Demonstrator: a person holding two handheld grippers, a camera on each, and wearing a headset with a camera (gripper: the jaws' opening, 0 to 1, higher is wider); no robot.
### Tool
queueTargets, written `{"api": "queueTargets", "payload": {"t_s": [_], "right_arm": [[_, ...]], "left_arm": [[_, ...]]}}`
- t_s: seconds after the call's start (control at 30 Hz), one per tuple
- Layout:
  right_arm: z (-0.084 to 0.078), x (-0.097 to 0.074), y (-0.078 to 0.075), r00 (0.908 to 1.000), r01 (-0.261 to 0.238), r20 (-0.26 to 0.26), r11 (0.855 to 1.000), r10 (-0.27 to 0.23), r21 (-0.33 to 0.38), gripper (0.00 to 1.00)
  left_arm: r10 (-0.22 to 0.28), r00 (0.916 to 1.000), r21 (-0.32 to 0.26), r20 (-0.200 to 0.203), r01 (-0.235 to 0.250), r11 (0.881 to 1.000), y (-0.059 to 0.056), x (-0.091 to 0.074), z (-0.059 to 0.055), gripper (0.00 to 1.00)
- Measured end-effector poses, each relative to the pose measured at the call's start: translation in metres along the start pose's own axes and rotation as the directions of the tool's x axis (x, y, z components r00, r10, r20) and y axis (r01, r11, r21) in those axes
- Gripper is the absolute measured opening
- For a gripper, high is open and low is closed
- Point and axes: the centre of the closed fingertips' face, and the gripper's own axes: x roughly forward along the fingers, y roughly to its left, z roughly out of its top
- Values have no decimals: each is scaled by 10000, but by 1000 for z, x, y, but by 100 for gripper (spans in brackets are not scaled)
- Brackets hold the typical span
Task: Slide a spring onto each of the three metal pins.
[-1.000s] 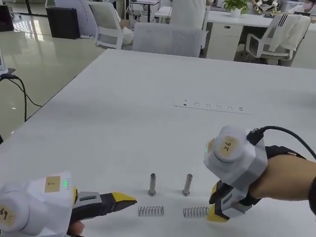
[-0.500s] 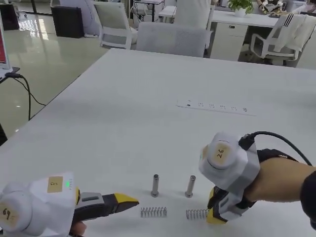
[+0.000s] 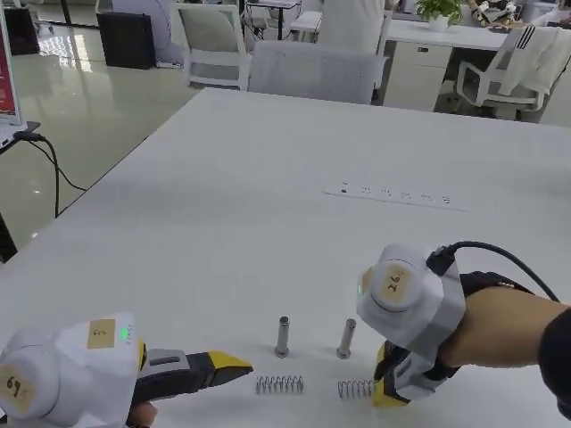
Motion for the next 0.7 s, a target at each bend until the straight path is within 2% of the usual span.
{"api": "queueTargets", "payload": {"t_s": [0.13, 0.23, 0.3, 0.53, 0.7], "right_arm": [[0, 0, 0, 10000, 37, -10, 9994, -37, -349, 9], [-2, 0, 1, 9999, 51, -102, 9993, -55, -378, 8], [-1, -1, 1, 10000, 25, 39, 9995, -23, -323, 8], [3, -13, 6, 9999, 8, 166, 9999, -5, -170, 8], [10, -25, 12, 9996, 55, 295, 9998, -49, -202, 8]], "left_arm": [[-8, 10000, 7, -16, 8, 10000, 0, 0, 0, 49], [-30, 10000, 12, -28, 30, 10000, -1, 0, 0, 49], [-51, 10000, 25, -41, 51, 10000, -1, 0, 0, 49], [-219, 9997, 141, -124, 220, 9997, -3, 2, 0, 49], [-351, 9992, 330, -185, 357, 9988, -2, 5, 5, 49]]}}
